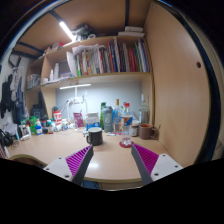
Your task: Pour water
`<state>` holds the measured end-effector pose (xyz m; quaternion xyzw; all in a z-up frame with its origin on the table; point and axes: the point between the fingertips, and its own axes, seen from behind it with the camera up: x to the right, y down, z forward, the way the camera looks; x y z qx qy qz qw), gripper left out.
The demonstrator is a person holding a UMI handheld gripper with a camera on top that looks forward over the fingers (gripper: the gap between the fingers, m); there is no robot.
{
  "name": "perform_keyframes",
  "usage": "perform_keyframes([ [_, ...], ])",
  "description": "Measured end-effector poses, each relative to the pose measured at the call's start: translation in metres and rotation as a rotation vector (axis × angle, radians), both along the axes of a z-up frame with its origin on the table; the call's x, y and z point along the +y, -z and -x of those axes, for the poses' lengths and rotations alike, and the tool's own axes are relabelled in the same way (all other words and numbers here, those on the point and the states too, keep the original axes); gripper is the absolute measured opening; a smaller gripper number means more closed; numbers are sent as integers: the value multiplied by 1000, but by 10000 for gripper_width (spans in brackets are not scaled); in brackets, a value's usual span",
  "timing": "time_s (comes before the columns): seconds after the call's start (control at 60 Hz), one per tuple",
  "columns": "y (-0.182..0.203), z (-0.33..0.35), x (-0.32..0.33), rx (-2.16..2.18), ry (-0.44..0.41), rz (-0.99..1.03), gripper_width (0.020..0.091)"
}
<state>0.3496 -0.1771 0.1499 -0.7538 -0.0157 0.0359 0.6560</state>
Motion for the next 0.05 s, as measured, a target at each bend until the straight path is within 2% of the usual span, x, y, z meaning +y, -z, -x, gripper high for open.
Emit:
perform_keyframes([
  [0.05,-2,-1,-4,13,5,-8,849],
])
